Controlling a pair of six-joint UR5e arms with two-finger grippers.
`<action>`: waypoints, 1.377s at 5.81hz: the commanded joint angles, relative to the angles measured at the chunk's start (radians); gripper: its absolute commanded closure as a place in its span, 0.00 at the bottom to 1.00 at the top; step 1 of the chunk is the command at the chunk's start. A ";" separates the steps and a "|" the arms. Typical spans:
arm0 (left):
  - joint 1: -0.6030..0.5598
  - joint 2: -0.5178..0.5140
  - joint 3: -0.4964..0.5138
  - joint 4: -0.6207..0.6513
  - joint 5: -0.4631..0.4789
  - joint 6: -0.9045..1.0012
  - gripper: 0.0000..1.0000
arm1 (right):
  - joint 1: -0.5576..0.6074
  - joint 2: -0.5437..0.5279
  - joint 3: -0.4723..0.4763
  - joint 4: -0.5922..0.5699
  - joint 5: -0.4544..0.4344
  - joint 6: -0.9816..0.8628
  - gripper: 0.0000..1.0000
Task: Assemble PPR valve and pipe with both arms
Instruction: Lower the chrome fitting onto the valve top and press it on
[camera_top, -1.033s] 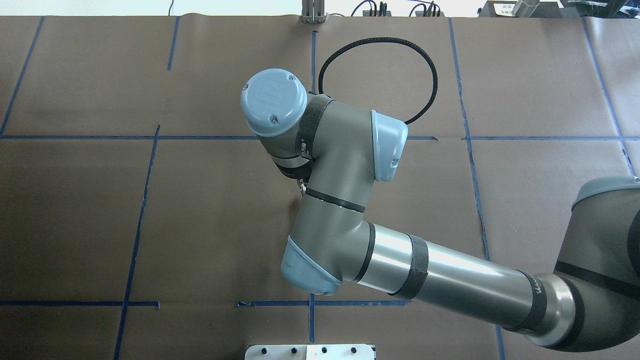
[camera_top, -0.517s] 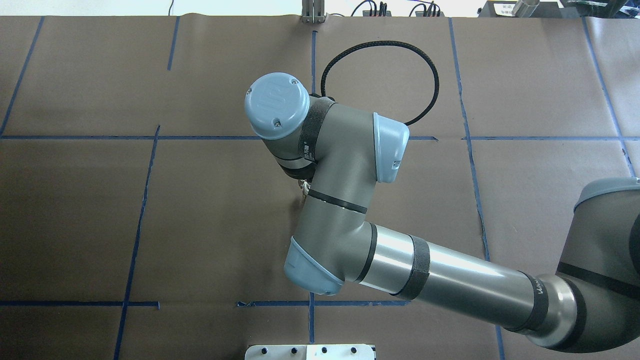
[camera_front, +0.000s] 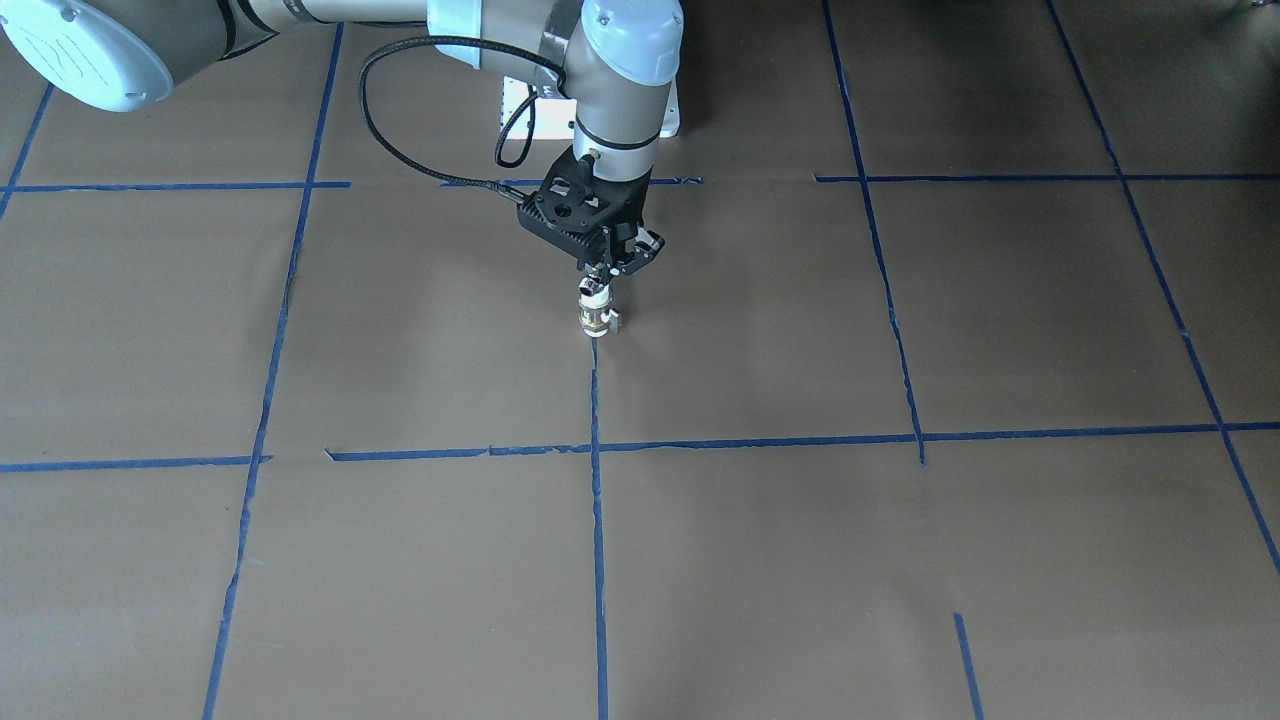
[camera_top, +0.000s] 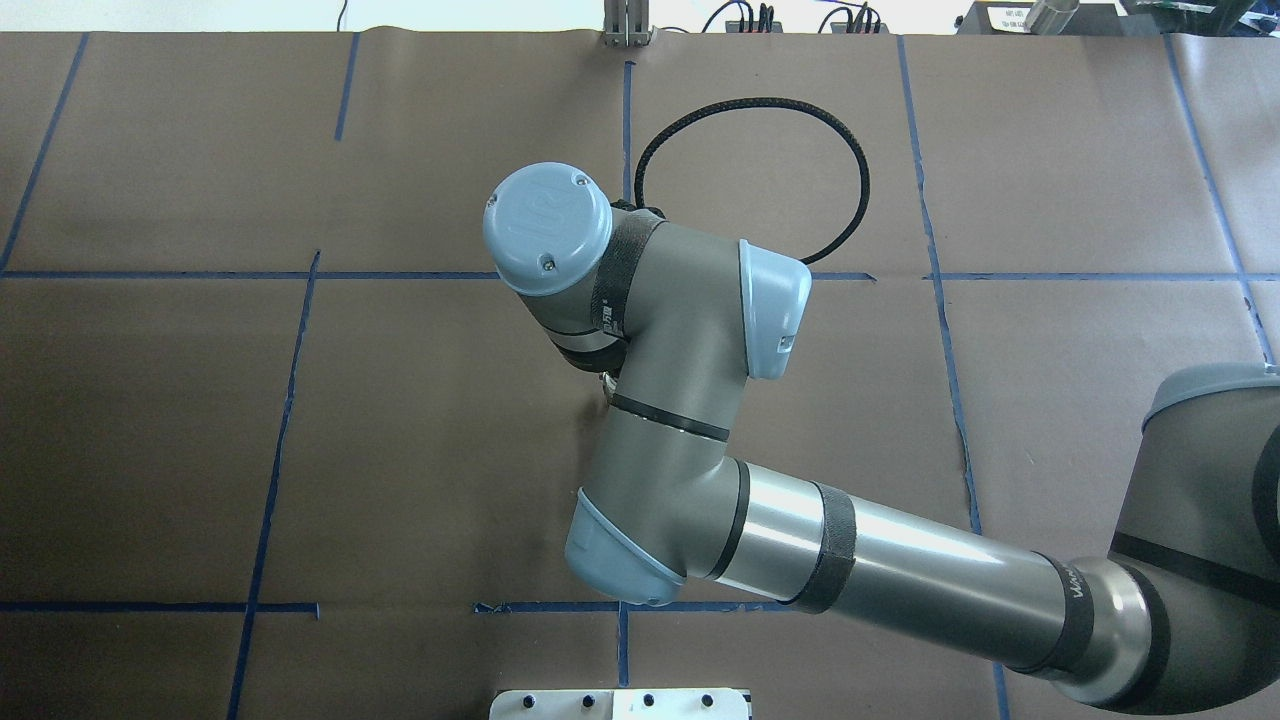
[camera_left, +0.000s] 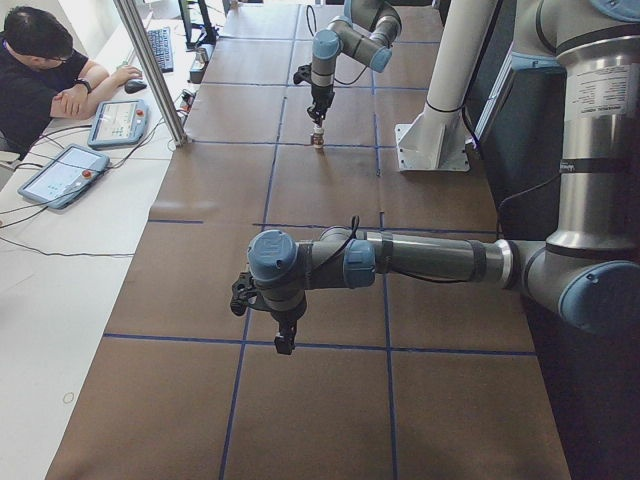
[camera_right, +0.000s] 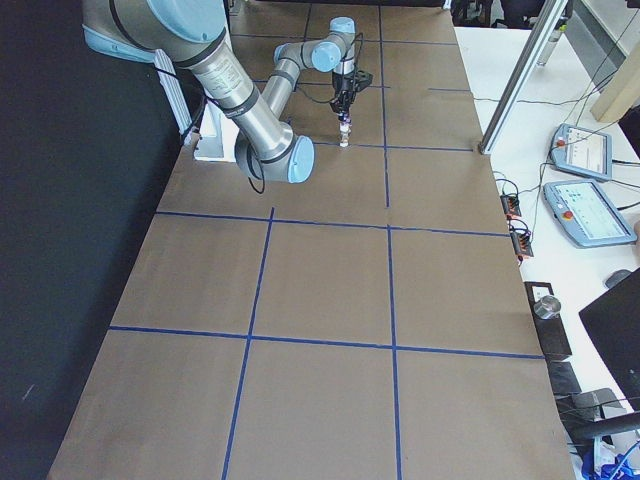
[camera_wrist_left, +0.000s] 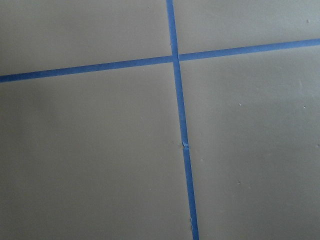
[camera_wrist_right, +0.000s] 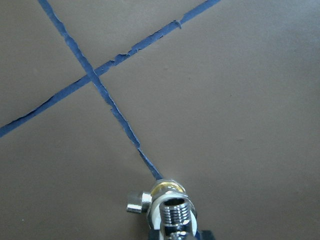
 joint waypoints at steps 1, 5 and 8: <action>0.000 0.000 0.000 0.000 0.000 -0.002 0.00 | -0.003 -0.010 0.000 0.002 -0.002 -0.002 1.00; 0.000 0.000 0.000 0.000 0.000 0.000 0.00 | -0.002 -0.011 -0.005 0.005 -0.005 -0.002 0.73; 0.000 0.000 -0.001 0.000 0.000 -0.002 0.00 | -0.003 -0.016 -0.005 0.005 -0.006 -0.007 0.00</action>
